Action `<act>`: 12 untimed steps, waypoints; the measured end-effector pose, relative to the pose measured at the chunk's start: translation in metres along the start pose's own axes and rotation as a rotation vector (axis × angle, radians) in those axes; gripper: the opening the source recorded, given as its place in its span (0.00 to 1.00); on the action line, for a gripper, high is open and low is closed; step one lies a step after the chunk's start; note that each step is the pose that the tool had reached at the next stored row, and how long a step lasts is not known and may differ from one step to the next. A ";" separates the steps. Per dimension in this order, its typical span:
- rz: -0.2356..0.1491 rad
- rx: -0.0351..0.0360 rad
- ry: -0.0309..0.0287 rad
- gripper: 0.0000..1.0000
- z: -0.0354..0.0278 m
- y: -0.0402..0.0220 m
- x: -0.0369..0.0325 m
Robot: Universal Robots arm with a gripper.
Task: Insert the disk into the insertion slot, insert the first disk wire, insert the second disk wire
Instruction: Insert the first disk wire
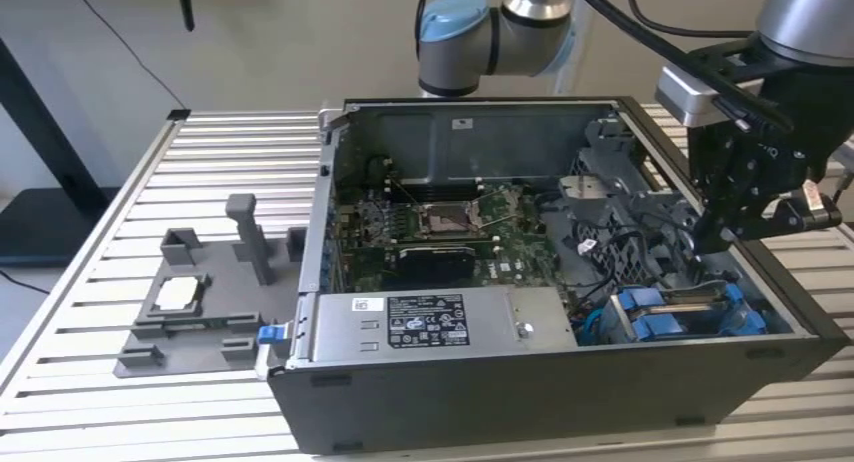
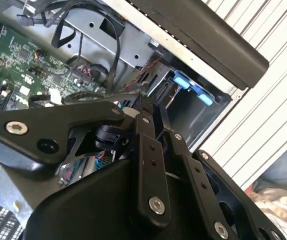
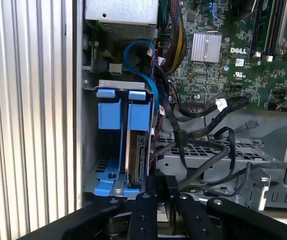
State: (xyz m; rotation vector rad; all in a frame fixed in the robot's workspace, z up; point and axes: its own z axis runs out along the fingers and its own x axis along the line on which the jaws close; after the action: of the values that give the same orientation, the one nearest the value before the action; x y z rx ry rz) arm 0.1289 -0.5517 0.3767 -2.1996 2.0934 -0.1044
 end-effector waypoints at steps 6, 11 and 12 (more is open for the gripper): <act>0.001 -0.0534 -0.0025 0.19 0.0040 -0.0120 0.0011; 0.003 -0.0937 -0.0048 0.19 0.0074 -0.0193 0.0020; 0.007 -0.0959 -0.0044 0.19 0.0083 -0.0193 0.0021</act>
State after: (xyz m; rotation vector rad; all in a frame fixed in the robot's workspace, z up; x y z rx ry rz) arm 0.1492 -0.5527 0.3708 -2.2429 2.1466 0.0015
